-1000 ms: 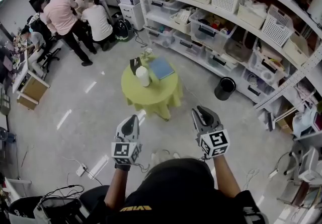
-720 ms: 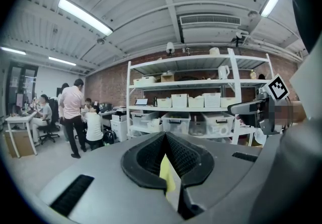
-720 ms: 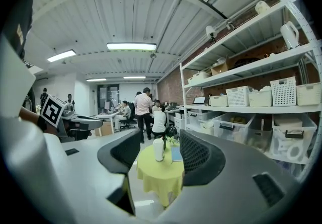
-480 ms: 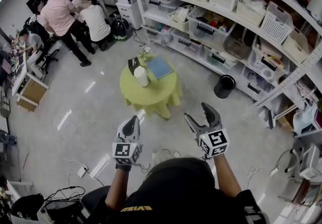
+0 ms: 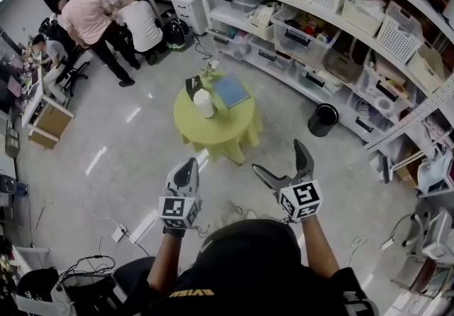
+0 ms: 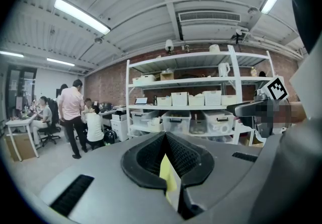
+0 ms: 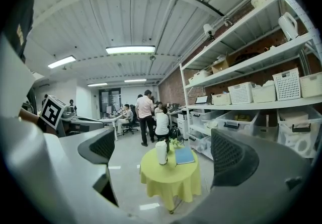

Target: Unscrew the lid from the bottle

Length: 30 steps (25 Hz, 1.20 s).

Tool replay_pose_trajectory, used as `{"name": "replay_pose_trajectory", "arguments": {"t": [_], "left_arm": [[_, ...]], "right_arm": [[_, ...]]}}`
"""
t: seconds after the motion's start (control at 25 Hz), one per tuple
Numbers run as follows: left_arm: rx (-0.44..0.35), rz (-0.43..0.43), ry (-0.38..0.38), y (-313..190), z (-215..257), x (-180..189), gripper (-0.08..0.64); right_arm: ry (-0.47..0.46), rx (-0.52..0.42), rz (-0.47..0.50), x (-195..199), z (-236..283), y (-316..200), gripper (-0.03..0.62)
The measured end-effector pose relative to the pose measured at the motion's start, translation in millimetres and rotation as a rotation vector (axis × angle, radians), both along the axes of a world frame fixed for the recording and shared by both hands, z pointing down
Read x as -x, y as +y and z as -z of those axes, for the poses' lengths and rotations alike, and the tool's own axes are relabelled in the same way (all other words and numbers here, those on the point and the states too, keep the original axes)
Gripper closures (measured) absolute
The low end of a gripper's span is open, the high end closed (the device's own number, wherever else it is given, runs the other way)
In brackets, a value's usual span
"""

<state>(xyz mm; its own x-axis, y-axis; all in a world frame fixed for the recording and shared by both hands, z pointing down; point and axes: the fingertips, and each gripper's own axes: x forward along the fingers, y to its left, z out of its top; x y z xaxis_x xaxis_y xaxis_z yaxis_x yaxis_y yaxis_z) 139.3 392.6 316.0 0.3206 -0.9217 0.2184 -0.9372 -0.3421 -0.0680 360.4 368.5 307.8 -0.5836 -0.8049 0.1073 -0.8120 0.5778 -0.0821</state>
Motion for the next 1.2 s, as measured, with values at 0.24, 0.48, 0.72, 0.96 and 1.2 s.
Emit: {"name": "replay_pose_trajectory", "arguments": {"t": [0.24, 0.48, 0.72, 0.96, 1.2], "left_arm": [[0.037, 0.019, 0.001, 2.7, -8.7, 2.0, 0.541], [0.068, 0.042, 0.008, -8.8, -17.4, 19.4, 0.541], [0.085, 0.043, 0.047, -45.8, -16.1, 28.1, 0.541], [0.066, 0.041, 0.040, -87.5, -14.8, 56.2, 0.541], [0.054, 0.024, 0.060, -130.1, -4.9, 89.7, 0.541]], "right_arm": [[0.011, 0.028, 0.024, 5.1, -9.4, -7.7, 0.023], [0.030, 0.053, 0.043, 22.2, -16.4, -25.5, 0.023], [0.054, 0.080, 0.051, 38.3, -20.1, -54.9, 0.023], [0.078, 0.080, 0.063, 69.1, -12.5, -93.7, 0.023], [0.094, 0.052, 0.068, 111.1, 1.3, -136.2, 0.023]]}}
